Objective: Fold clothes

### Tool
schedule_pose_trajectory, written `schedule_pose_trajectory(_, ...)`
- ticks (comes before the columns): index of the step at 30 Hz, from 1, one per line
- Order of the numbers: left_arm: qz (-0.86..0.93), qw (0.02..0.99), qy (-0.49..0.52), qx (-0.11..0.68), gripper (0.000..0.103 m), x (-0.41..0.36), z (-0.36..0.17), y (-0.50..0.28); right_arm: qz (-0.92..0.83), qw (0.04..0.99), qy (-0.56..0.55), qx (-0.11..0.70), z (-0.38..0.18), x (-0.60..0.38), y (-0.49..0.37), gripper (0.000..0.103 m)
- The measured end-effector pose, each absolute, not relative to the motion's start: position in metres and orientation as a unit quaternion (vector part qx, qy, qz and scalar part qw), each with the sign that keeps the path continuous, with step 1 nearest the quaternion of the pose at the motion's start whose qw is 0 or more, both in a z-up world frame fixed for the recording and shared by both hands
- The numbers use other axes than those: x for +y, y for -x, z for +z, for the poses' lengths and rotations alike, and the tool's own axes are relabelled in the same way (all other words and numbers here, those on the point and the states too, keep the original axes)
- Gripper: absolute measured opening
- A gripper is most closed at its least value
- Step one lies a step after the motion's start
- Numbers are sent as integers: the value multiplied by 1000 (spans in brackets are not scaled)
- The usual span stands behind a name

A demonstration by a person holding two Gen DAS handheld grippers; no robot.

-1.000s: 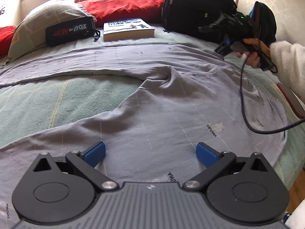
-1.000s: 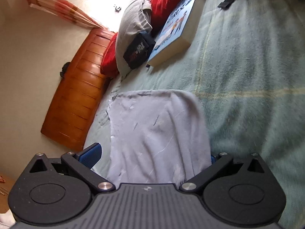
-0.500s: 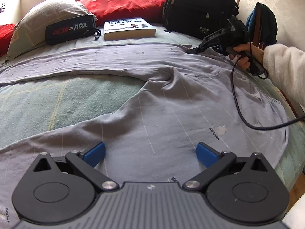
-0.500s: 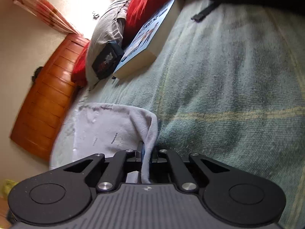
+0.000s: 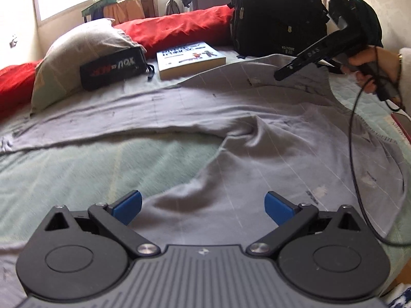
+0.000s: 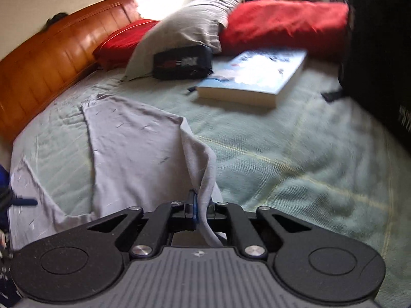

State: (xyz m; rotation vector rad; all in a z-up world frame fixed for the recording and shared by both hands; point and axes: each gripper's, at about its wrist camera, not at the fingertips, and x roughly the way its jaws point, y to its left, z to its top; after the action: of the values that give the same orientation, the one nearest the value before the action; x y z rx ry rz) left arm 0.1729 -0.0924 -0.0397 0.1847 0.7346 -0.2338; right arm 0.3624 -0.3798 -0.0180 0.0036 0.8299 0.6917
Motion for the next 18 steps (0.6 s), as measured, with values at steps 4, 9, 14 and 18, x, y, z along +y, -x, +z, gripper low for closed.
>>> schedule_pose_trajectory(4, -112, 924, -103, 350, 101, -94, -36, -176, 334, 860, 27, 384, -5, -364, -341, 6)
schedule_pose_trajectory(9, -115, 927, -126, 333, 101, -100, -40, -177, 334, 862, 94, 370, 2, -336, -302, 6)
schedule_pose_trajectory(14, -115, 930, -140, 320, 101, -104, -44, -176, 342, 857, 159, 352, 1, -308, -265, 6)
schedule_pose_trajectory(18, -103, 933, -166, 302, 101, -107, -45, -181, 343, 857, 176, 343, 2, -301, -248, 6)
